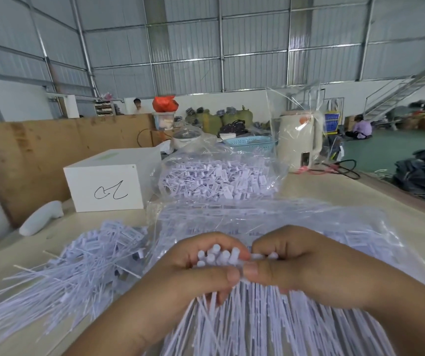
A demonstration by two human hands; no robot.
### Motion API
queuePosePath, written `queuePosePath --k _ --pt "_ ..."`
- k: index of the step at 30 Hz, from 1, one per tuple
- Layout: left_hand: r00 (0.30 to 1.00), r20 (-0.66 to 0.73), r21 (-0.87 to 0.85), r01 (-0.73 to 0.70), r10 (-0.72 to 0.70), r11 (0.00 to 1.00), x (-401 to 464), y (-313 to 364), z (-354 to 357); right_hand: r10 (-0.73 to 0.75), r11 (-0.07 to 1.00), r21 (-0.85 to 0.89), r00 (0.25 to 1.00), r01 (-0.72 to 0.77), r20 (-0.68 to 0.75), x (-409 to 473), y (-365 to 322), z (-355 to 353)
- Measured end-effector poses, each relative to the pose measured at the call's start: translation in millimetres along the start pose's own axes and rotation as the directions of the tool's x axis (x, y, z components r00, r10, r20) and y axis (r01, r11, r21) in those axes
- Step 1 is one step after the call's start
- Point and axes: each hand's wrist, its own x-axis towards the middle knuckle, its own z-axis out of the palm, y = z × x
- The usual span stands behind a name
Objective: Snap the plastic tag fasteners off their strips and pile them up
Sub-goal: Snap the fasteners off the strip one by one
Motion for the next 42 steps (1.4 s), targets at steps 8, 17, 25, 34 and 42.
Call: queuePosePath --k 8,17,25,34,42 --pt "0.953 -0.285 0.031 -0.095 0.1 0.995 6 -8 13 -0.025 0.999 -0.041 0.963 0.015 -0.268 5 -4 17" --pt "0.884 -0.445 -0.037 -0.177 0.142 0.984 5 0 23 -0.096 0.995 -0.056 0.849 0.078 -0.52 9 -12 42" --pt "0.883 -0.466 -0.108 -0.115 0.052 0.987 4 -2 25 -0.078 0.991 0.046 0.827 0.125 -0.556 -5 -16 6" --pt "1.0 0.004 0.051 -0.027 0.027 0.998 0 1 17 -0.138 0.927 -0.372 0.961 0.041 -0.238 -7 -12 25" --pt "0.995 0.088 0.142 0.031 -0.043 0.989 1 -2 19 -0.171 0.889 -0.458 0.935 0.01 -0.312 -1 -3 38"
